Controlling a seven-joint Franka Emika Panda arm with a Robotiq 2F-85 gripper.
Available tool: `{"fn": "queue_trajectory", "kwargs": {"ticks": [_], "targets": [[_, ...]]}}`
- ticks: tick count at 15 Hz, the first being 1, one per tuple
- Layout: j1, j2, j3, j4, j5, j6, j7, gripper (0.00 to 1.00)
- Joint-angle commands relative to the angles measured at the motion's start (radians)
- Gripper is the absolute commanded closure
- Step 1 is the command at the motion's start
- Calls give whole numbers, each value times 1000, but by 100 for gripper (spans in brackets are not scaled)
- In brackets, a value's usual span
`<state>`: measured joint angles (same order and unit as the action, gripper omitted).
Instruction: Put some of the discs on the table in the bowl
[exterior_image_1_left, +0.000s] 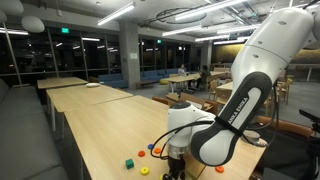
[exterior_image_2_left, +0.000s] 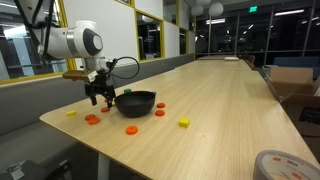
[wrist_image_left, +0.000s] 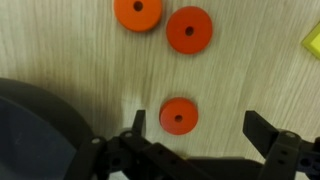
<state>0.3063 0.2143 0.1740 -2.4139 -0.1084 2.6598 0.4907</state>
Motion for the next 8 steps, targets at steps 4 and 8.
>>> {"fn": "queue_trajectory", "kwargs": {"ticks": [4,8], "targets": [[11,3,-4,6,20,19,3,0],[7,-3,28,7,69,20,-33,0]]}}
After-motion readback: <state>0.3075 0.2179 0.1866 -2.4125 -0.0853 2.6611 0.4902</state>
